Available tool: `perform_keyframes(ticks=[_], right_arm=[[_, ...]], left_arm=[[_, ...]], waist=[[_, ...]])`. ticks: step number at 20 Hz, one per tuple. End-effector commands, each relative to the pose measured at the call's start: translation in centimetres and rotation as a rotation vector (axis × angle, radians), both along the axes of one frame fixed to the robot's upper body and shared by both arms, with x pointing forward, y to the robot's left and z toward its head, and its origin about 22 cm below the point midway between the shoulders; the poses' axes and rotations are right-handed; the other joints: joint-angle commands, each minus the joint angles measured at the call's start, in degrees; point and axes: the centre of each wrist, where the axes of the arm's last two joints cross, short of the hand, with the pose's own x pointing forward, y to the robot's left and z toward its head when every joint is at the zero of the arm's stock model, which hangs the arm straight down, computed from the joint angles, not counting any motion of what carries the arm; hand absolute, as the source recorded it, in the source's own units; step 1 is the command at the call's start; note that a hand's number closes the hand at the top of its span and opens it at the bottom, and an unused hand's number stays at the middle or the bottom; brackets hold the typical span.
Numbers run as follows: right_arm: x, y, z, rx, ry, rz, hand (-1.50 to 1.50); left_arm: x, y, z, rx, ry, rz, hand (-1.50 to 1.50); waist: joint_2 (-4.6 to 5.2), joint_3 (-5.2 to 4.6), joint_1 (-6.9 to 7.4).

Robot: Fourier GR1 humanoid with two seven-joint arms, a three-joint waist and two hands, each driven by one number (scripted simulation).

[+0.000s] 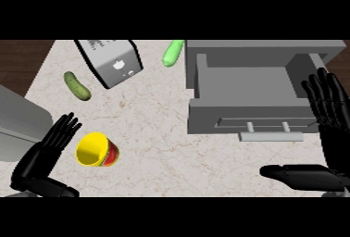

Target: Pick up the cup, place it into the drawer and close the drawer

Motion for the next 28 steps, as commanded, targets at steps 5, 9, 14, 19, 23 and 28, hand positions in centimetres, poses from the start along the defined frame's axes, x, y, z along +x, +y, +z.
perform_keyframes(ticks=[5, 9, 14, 19, 23, 28], right_arm=[[0.2, -1.3, -1.5, 0.008, 0.026, 0.029, -1.50], [0.7, -0.7, 0.5, 0.005, -0.009, 0.032, -1.50], [0.5, 0.7, -0.5, 0.011, 0.007, 0.021, -1.50], [-0.5, 0.9, -1.3, -0.004, -0.005, 0.029, -1.50], [0.2, -0.8, -0.1, -0.010, -0.014, 0.033, -1.50], [1.7, 1.4, -0.7, 0.008, 0.002, 0.053, -1.50]], left_arm=[[0.1, 3.3, -4.5, -0.023, 0.013, 0.028, -1.50], [0.1, 1.7, -7.7, -0.023, 0.014, 0.041, -1.50], [1.5, 2.4, -7.5, -0.038, 0.000, 0.063, -1.50], [2.2, 1.0, -8.1, -0.043, -0.013, 0.048, -1.50], [1.0, 1.8, -8.9, -0.032, -0.027, 0.048, -1.50], [1.5, 0.4, -9.3, -0.064, -0.036, 0.044, -1.50]], waist=[[0.02, 0.00, -0.05], [0.19, -0.09, -0.43], [0.20, -0.08, -0.43], [0.21, -0.11, -0.69], [0.46, -0.21, -1.18], [0.56, -0.24, -0.80]])
